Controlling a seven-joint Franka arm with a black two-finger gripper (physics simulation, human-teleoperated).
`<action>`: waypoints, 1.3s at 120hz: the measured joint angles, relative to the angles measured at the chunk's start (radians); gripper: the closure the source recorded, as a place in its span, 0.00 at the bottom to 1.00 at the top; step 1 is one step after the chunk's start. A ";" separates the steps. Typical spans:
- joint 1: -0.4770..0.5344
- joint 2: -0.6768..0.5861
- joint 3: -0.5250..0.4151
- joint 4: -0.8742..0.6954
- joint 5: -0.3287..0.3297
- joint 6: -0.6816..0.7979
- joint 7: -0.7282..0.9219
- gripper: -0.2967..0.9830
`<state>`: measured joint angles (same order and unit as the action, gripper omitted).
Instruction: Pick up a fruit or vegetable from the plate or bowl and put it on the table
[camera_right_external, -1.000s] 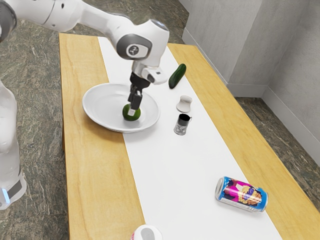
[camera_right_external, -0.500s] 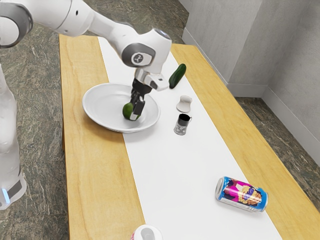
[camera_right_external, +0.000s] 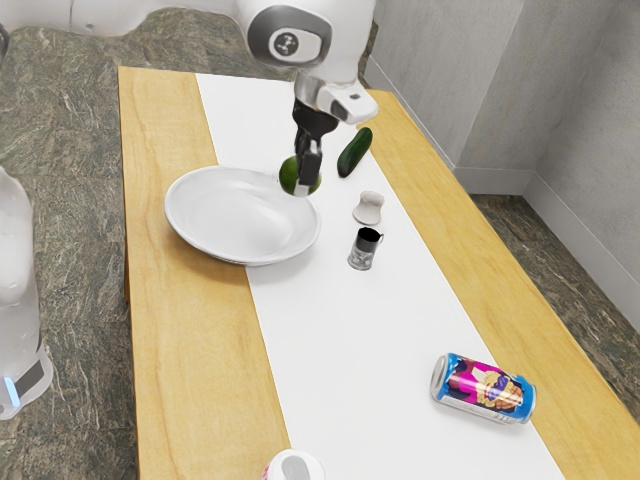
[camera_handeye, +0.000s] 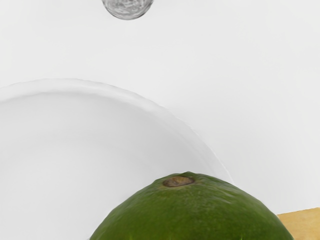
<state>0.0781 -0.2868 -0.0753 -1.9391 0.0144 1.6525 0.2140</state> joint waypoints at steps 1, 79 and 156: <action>0.000 -0.001 -0.012 0.007 0.000 -0.005 -0.003 0.58; -0.014 0.292 -0.351 0.079 -0.072 0.132 -0.178 0.56; 0.012 0.304 -0.328 0.104 -0.071 0.172 -0.253 0.25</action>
<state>0.0897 0.0171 -0.4034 -1.8356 -0.0566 1.8247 -0.0395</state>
